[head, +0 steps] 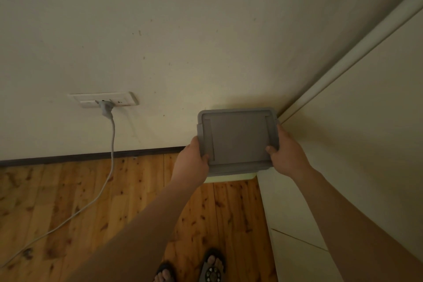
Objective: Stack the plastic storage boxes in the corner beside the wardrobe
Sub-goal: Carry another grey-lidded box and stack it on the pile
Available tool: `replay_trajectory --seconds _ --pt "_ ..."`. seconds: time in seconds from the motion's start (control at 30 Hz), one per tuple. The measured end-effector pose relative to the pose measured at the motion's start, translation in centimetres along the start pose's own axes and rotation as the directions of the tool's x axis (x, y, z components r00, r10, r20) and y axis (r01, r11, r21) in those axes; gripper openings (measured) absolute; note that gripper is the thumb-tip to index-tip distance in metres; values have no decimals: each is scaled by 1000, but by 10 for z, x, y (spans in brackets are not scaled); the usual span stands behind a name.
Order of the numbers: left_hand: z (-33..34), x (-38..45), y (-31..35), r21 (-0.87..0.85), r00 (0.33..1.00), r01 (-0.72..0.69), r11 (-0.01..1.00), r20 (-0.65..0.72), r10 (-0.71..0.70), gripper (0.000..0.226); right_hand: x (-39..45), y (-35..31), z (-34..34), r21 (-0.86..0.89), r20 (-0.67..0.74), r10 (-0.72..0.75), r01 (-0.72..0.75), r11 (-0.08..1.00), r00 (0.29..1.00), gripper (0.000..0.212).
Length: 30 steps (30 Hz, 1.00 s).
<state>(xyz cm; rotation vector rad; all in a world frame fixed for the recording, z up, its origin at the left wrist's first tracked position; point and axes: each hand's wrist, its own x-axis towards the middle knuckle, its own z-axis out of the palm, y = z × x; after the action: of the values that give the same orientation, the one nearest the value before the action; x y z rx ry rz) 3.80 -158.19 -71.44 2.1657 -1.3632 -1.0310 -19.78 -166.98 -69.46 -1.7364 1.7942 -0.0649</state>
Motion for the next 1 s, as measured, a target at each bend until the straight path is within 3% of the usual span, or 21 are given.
replay_trajectory --seconds 1.0 --pt "-9 4 -5 1 999 -21 1000 27 20 37 -7 -7 -1 9 1 -30 30 1000 1000 77"
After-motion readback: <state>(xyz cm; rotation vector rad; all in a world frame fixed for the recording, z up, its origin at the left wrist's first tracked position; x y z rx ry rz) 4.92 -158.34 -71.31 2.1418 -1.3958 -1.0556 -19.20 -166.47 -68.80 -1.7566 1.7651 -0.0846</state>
